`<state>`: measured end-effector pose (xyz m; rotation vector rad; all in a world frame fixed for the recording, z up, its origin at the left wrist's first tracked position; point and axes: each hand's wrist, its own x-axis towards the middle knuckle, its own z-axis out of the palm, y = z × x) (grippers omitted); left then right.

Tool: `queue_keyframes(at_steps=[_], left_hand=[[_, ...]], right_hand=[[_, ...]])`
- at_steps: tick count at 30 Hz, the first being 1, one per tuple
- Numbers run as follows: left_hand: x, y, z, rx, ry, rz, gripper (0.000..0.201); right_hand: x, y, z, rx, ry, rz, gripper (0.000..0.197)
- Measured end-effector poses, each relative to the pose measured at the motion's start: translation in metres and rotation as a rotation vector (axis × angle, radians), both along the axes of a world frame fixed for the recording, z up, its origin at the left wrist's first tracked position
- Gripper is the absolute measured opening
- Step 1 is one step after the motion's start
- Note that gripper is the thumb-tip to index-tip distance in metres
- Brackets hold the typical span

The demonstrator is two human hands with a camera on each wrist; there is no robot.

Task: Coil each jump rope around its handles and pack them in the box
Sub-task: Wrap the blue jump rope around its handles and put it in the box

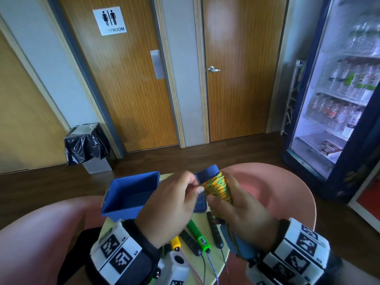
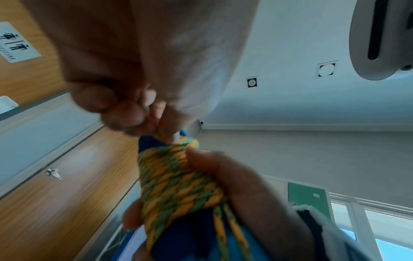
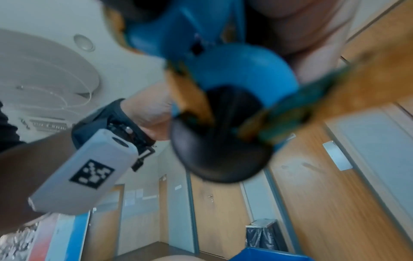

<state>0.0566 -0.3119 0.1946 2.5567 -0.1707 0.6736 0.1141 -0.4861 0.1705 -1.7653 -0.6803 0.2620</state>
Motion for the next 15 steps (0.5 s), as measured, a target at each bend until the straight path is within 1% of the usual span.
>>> queue_keyframes(at_steps=[2, 4, 5, 7, 10, 15], left_hand=[[-0.002, 0.002, 0.006, 0.116, 0.113, -0.025, 0.023], [-0.005, 0.003, 0.017, 0.137, 0.184, -0.065, 0.03], [-0.006, 0.003, 0.023, 0.122, 0.199, -0.087, 0.03], [-0.007, 0.005, 0.031, 0.065, 0.238, -0.113, 0.03], [-0.01, 0.002, 0.033, -0.012, 0.325, -0.159, 0.029], [-0.01, -0.009, 0.027, -0.1, 0.389, -0.242, 0.032]], right_hand=[[0.008, -0.003, -0.002, -0.108, -0.076, -0.049, 0.036], [0.014, -0.008, 0.002, -0.294, -0.16, -0.09, 0.037], [0.016, -0.011, 0.005, -0.387, -0.211, -0.096, 0.041], [0.018, -0.014, 0.01, -0.5, -0.291, -0.089, 0.049], [0.023, -0.013, 0.009, -0.598, -0.329, -0.092, 0.057], [0.025, -0.01, 0.002, -0.732, -0.447, -0.138, 0.066]])
